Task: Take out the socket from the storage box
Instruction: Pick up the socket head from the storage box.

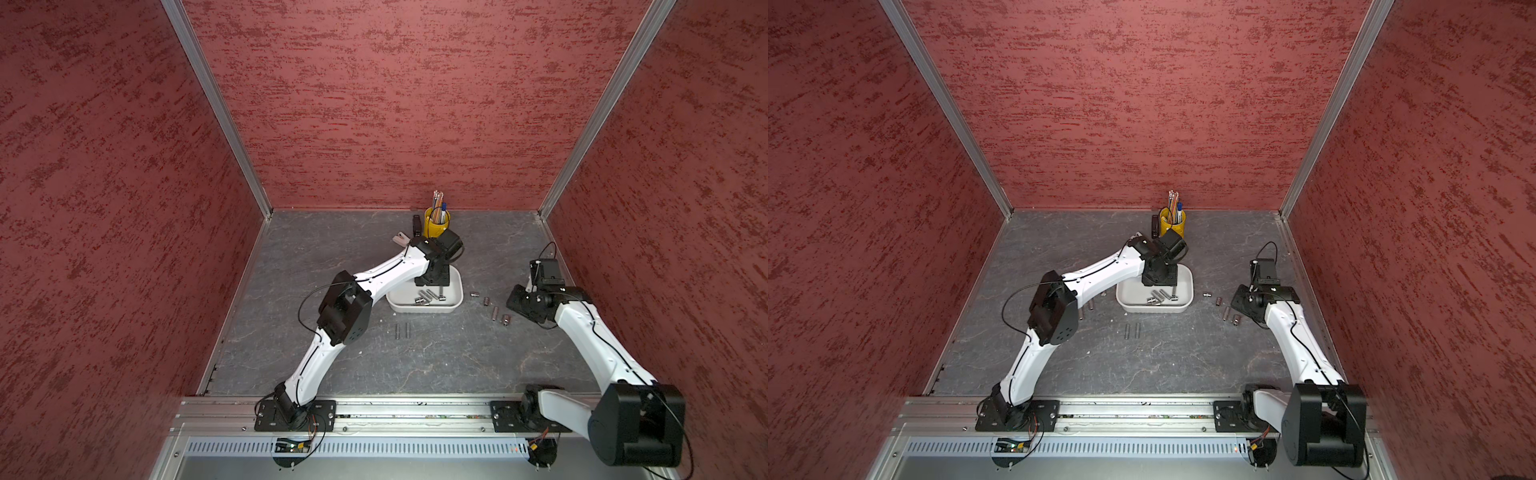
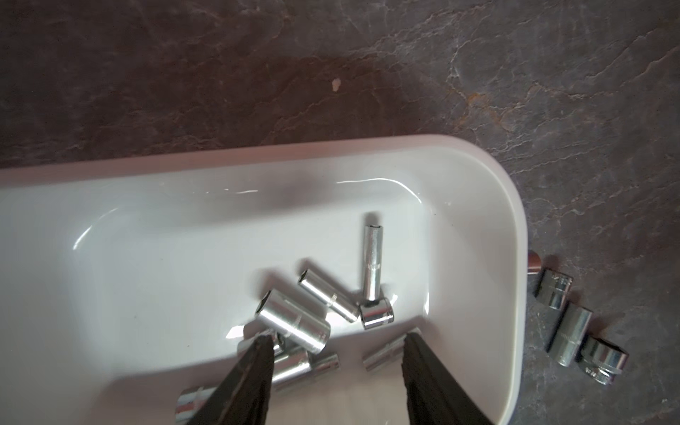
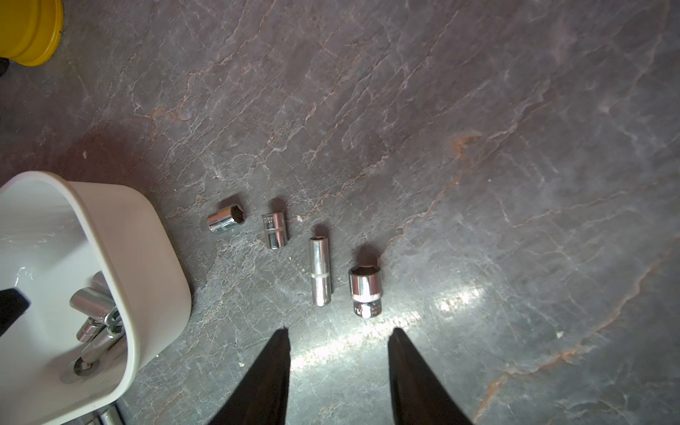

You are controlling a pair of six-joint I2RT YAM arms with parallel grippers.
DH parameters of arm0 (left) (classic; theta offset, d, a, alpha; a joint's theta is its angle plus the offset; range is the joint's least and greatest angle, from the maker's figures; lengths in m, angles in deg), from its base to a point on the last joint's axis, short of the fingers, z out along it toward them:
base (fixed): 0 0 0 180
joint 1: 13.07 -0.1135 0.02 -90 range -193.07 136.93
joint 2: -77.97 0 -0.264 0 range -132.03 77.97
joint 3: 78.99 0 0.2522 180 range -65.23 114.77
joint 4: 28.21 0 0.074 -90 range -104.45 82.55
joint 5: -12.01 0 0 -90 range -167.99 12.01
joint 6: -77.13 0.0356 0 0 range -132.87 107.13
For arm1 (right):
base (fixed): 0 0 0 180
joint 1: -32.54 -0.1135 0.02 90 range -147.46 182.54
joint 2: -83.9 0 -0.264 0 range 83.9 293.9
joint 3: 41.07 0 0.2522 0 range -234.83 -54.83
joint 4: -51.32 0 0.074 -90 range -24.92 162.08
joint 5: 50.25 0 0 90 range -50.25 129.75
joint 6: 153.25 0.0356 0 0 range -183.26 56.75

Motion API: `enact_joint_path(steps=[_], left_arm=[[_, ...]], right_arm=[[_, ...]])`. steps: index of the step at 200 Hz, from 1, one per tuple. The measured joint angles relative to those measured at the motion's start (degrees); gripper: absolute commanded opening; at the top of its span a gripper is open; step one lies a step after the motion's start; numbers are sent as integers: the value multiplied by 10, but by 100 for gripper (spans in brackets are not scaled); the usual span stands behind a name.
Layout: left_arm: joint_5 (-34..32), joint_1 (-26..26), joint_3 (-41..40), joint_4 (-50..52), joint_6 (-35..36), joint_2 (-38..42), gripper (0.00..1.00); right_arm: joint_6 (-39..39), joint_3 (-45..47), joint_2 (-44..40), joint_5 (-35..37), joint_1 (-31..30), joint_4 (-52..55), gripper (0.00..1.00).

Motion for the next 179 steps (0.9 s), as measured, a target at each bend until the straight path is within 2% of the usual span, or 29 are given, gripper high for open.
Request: enact_joint_path(steps=[23,58,149,179], left_arm=[[-2,10,92,32,-4,-61,59],[-9,20,167,74,-5,-122,57],[-17,14,182,95,3,-167,54],[-17,11,187,95,9,-171,48]], right_arm=[[0,0,0,-5,0,-1,47],[-3,0,0,-10,0,-3,47],[-5,0,7,-26,0,-12,46],[-5,0,8,-31,0,-13,45]])
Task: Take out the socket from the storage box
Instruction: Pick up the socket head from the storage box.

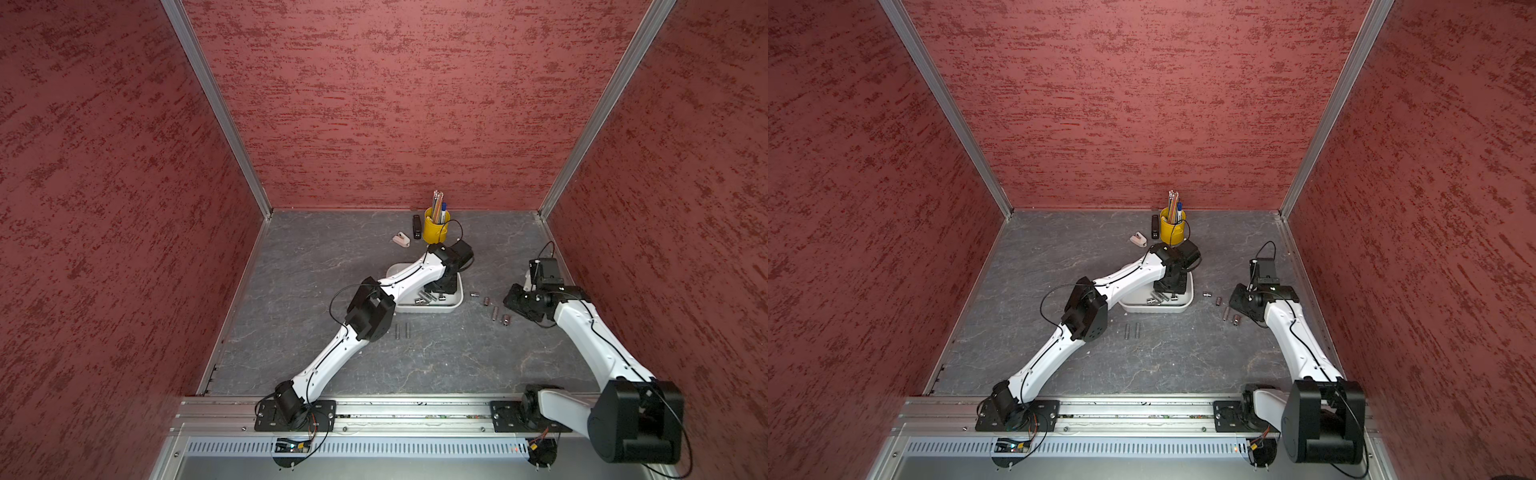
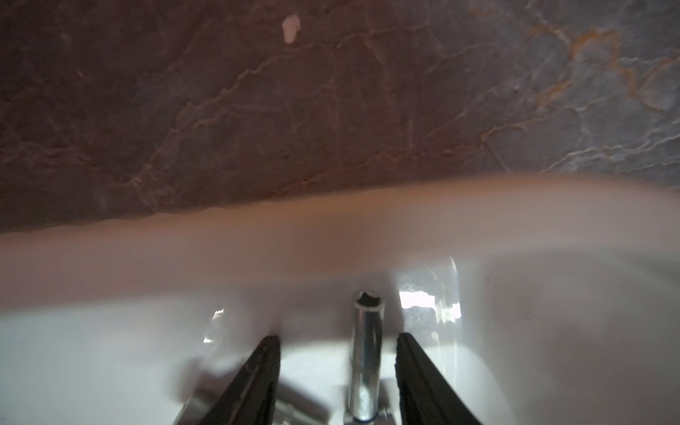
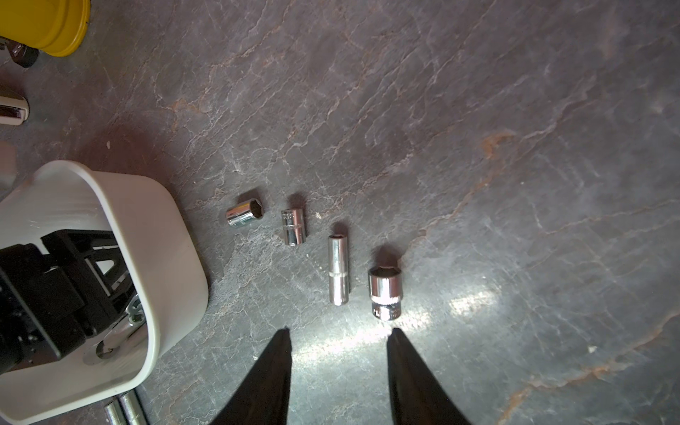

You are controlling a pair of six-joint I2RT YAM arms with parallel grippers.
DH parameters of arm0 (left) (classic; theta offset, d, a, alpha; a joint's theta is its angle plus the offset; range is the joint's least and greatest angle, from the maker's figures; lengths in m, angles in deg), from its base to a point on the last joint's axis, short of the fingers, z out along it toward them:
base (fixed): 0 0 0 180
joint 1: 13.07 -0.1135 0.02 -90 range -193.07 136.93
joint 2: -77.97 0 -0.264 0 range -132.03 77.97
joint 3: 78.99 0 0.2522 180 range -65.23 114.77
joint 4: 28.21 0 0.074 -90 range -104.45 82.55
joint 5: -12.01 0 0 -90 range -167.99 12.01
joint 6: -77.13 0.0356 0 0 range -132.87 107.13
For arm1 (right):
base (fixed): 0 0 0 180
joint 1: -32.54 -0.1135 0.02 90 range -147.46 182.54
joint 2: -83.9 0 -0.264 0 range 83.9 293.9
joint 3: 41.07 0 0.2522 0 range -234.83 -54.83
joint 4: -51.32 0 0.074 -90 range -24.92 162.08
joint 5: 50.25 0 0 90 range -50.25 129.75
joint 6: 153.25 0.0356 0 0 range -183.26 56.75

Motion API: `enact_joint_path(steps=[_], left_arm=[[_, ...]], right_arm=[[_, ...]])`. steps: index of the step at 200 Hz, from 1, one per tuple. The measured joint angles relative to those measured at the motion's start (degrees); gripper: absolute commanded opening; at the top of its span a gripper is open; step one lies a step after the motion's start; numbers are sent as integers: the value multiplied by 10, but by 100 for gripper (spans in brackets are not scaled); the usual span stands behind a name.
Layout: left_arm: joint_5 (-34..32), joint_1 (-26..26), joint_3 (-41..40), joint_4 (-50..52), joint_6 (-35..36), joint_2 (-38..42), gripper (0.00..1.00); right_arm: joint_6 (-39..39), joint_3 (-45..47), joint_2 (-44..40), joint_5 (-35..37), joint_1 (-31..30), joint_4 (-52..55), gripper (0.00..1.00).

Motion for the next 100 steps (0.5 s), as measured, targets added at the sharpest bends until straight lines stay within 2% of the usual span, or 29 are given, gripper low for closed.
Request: enact_joint_path(steps=[16,31,57,100], left_arm=[[0,-2,3,0,1,-2,41],[0,-3,3,0,6,-2,29],[-2,-6,3,-2,12,-2,13],[-2,-7,3,-4,26,-2,0]], right_arm=[[0,0,0,-1,0,-1,45],[0,1,0,-2,0,-2,45],[0,3,3,-5,0,-3,45],[0,3,3,-10,0,-3,44]])
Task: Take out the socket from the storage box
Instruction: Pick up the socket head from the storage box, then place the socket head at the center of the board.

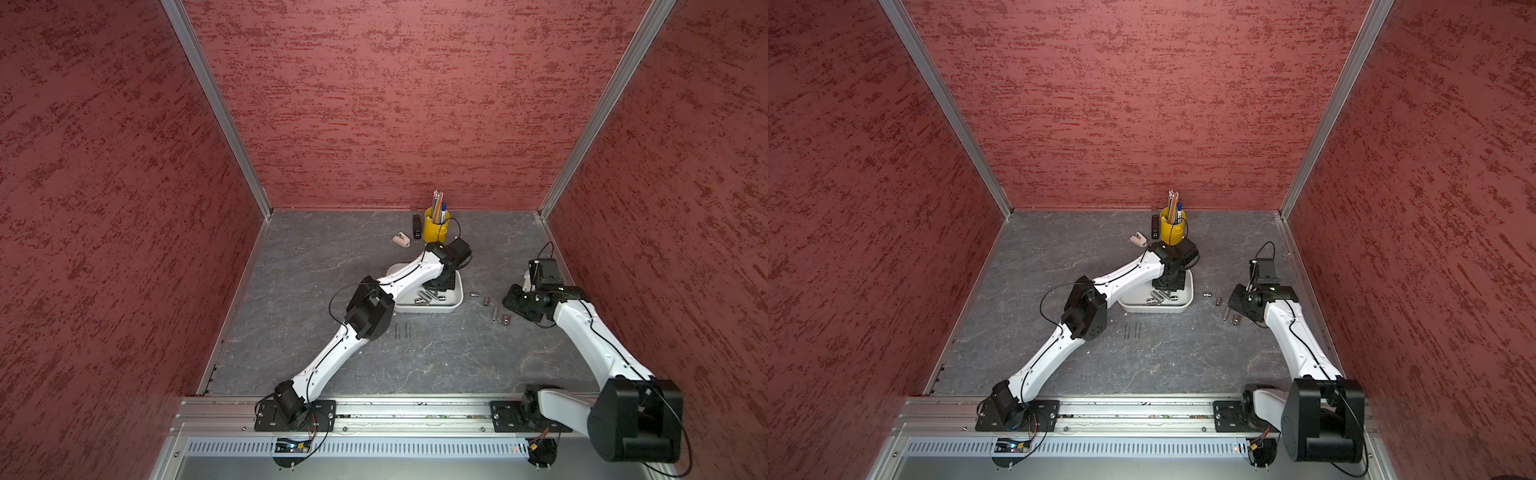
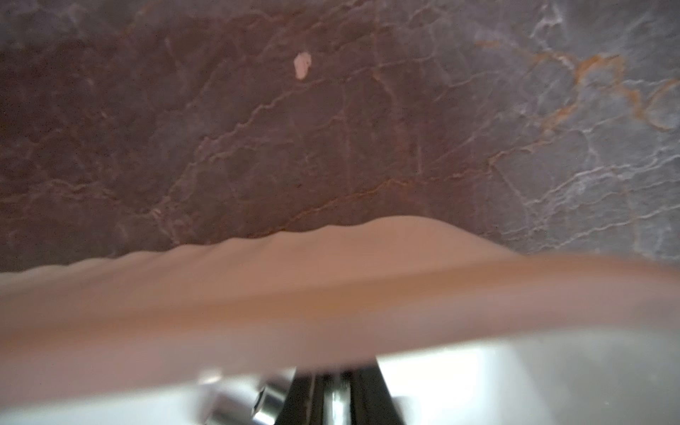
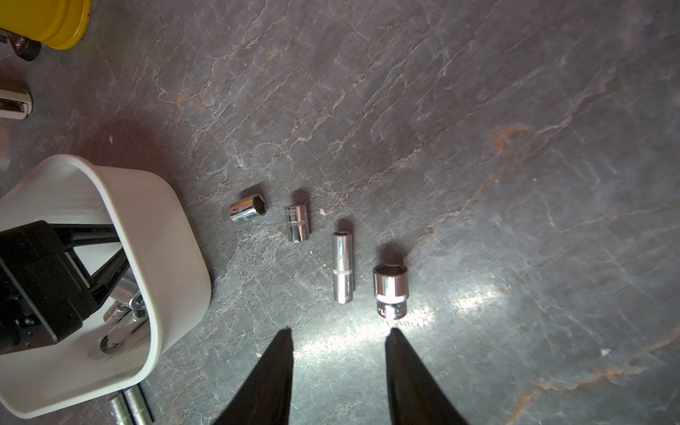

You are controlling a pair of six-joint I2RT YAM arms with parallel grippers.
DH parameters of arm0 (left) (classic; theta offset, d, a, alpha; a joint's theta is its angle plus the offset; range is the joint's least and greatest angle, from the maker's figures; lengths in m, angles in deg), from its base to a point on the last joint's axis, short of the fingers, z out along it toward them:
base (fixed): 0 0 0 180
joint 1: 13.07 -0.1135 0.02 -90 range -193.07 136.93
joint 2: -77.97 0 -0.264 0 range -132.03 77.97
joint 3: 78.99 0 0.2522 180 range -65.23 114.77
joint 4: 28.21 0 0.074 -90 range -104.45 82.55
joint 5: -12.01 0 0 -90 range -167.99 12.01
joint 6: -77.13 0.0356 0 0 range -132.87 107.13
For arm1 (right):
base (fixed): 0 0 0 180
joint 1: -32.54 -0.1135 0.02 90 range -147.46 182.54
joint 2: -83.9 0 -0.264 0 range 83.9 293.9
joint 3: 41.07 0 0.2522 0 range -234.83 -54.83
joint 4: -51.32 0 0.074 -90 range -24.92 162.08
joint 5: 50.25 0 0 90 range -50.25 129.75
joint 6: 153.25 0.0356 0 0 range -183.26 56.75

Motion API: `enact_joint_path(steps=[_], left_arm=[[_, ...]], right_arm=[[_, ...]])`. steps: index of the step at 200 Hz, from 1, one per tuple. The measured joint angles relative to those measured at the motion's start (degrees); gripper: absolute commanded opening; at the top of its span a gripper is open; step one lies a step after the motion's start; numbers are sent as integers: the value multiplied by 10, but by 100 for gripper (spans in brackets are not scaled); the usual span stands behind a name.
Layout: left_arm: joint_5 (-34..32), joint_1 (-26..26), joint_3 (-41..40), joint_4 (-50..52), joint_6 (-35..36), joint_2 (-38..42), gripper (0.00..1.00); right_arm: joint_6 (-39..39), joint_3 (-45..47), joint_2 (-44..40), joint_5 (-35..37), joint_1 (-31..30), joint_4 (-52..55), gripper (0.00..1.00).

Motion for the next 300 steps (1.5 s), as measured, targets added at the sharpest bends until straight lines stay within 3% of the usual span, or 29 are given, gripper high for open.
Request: enact_joint_path(steps=[71,127,162,235,266,300], left_arm=[[7,-3,-39,-6,28,50,0],[18,-9,-99,-7,41,191,0],[24,-16,-206,-21,40,290,0],[21,6,-568,-106,-29,524,0],[20,51,-645,-146,-78,533,0],[18,96,-652,-183,-118,484,0]], right_arm=[[0,5,0,-2,0,-5,44],[-1,5,0,-2,0,-7,44],[-1,5,0,-3,0,-7,44],[-2,5,7,-9,0,-10,44],[-2,5,7,-14,0,-11,44],[-2,5,7,-16,0,-11,44]])
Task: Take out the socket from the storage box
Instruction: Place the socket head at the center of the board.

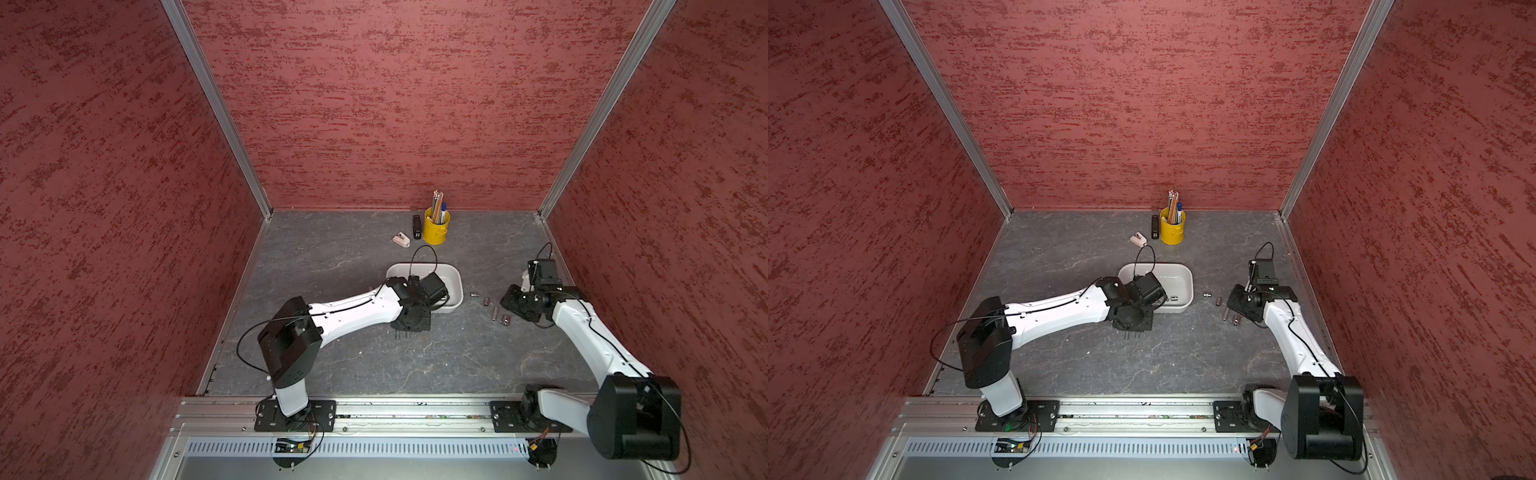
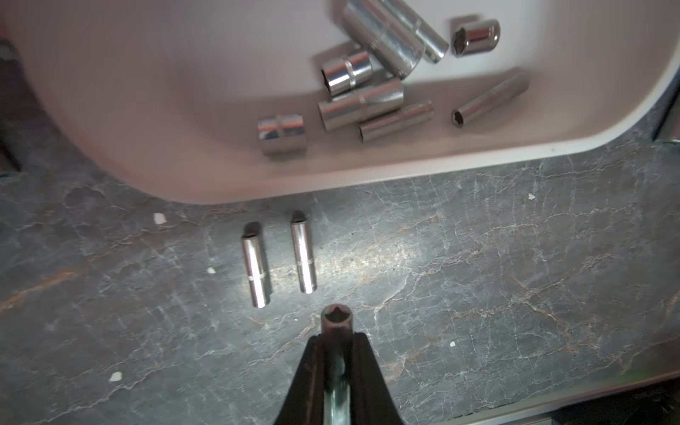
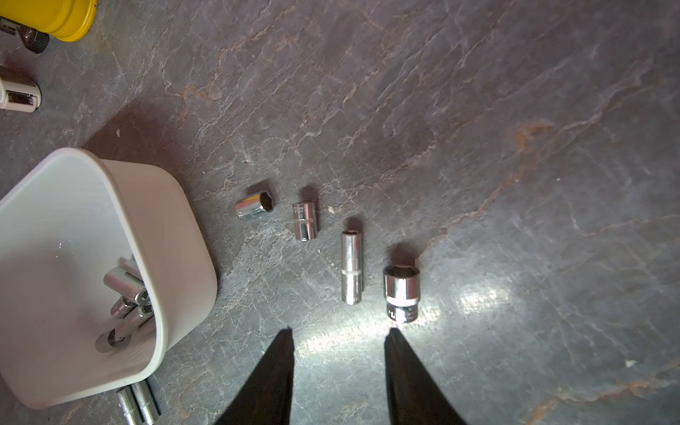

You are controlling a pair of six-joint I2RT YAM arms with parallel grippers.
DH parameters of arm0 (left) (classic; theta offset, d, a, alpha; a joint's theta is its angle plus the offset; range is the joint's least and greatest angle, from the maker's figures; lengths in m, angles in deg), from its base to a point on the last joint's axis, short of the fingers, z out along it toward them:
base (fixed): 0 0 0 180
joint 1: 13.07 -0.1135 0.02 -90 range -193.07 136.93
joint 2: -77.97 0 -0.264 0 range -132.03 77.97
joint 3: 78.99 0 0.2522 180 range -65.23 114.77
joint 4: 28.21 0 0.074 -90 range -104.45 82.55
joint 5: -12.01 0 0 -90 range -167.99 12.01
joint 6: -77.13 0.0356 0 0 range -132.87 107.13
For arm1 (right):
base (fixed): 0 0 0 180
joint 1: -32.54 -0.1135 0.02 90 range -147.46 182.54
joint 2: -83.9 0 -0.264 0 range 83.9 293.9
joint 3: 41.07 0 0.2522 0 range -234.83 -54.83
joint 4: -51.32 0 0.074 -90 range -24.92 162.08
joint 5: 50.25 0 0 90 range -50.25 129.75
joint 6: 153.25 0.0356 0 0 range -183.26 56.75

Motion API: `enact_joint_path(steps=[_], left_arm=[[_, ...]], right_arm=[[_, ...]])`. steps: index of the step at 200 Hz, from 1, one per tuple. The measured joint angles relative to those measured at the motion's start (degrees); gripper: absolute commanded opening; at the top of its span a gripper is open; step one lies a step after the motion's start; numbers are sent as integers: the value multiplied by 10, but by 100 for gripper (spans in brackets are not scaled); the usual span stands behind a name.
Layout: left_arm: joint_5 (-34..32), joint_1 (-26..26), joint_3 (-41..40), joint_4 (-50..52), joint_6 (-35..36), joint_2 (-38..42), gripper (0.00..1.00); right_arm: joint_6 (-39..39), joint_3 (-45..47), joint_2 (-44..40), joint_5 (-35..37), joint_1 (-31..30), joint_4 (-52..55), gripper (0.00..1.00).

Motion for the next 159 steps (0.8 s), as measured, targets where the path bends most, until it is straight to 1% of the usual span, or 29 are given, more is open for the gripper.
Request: enact_joint_path(steps=[19,42,98,126,147,159], left_arm=[[-4,16,15,-12,-14,-45,0],[-18,23,36,-16,-27,-89,0],[-41,21,40,-21,-43,-110,0],[-44,19,41,-23,-50,-115,6],[-48,17,41,-26,-53,-125,8],[-48,17,41,-28,-54,-131,13]], right_arm=[[0,0,0,-1,0,0,44],[0,0,0,-3,0,0,44],[0,0,0,-6,0,0,44],[0,0,0,-6,0,0,44],[0,0,0,-6,0,0,44],[0,0,0,-6,0,0,44]])
